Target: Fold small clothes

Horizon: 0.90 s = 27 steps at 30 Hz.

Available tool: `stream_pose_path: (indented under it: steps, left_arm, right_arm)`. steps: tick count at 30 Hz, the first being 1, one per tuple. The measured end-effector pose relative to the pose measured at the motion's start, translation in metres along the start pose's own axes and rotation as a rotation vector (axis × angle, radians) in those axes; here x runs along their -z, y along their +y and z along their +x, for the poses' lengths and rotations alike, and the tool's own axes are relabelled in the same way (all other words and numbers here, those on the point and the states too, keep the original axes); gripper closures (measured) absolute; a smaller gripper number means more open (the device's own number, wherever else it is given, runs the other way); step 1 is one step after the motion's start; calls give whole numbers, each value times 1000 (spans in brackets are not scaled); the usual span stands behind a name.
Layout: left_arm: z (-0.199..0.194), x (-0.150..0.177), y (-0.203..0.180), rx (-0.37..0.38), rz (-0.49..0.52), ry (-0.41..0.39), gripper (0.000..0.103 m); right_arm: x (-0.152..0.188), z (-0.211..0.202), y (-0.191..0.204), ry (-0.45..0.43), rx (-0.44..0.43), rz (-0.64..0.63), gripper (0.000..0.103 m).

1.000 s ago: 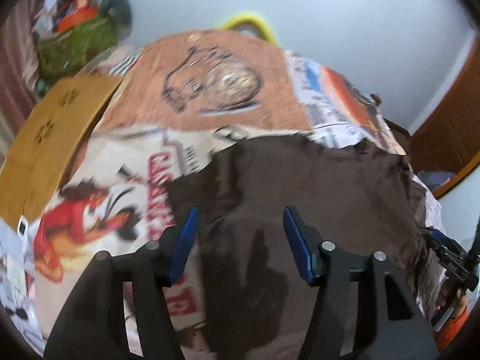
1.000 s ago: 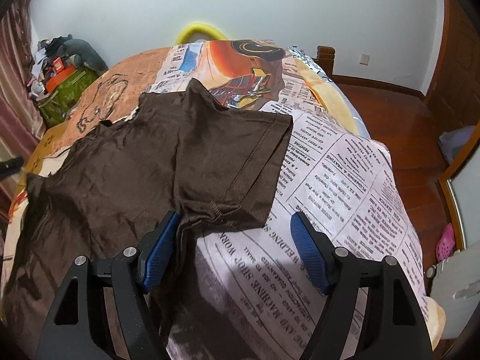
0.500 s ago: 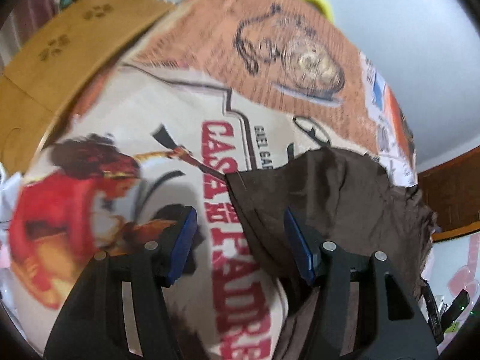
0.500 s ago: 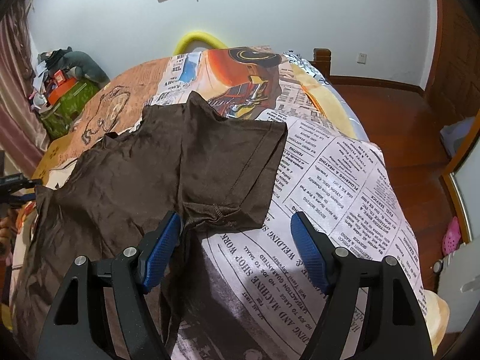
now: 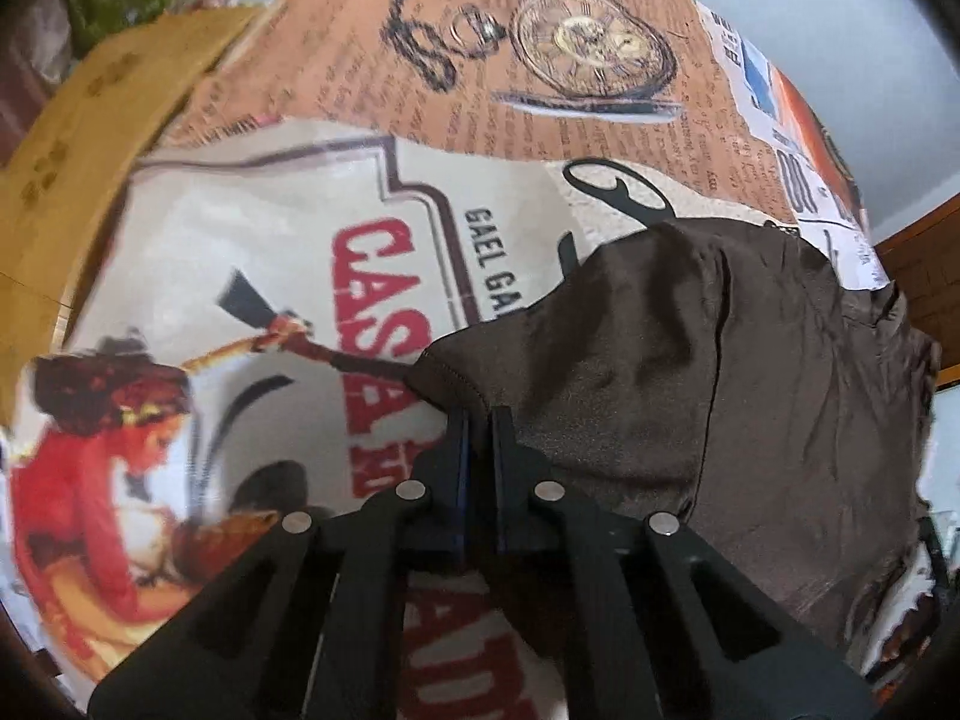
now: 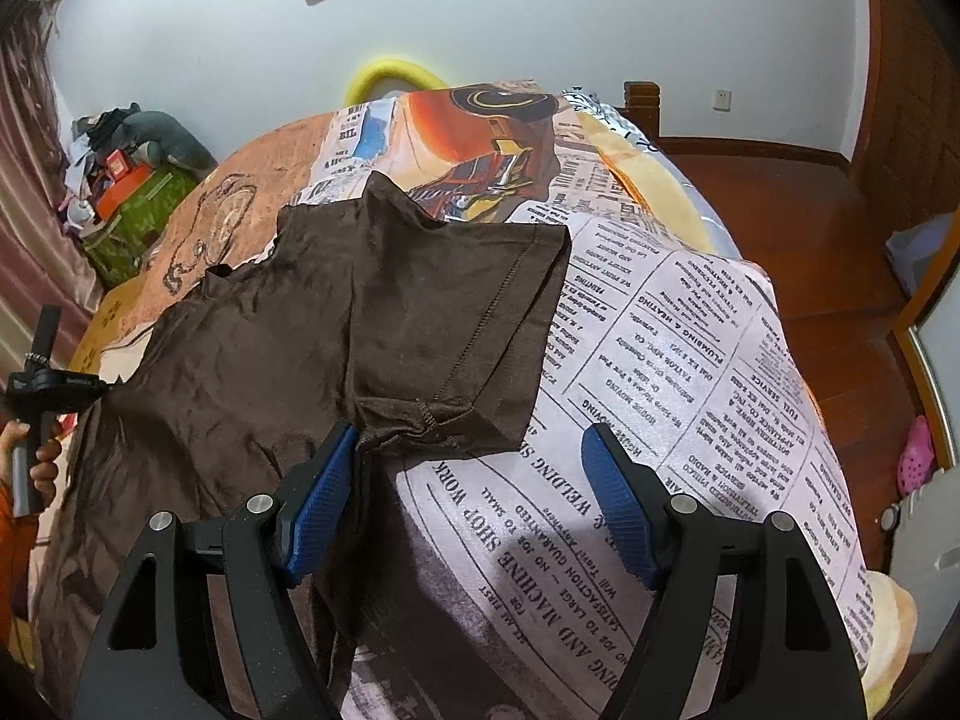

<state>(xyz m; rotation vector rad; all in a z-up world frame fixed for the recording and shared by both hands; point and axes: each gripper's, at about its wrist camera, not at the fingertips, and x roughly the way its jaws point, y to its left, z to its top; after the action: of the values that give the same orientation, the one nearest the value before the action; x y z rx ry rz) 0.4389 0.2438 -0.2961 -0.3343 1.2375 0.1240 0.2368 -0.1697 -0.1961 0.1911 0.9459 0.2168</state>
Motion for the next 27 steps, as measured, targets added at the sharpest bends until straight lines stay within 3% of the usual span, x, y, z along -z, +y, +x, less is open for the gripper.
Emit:
stream_pose_path:
  steps: [5,10,13,19,25,27]
  left_arm:
    - [-52,-7,-23,-62,73,-155,98]
    - [-100,-17,-58,47,102,-231,98]
    - [-104,-13,-85,111,126,-217,98]
    - [-68,-1,-132,166,166,-143,98]
    - [-45,0,-152,128,168,-105,97]
    - [-51,1,-152,150,183,-120,96]
  right_arm:
    - [-2,-6,-4,-18,-27,22,30]
    - [-1,-11,-10,-31,-54,59,30]
    - [0,-12,-13,-32,-61,72,30]
    - [0,-18,-17,-42,-74,80,30]
    - [-5,-23,-20,-61,-86,87,30]
    - [-6,-22,-19,-59,-80,77,30]
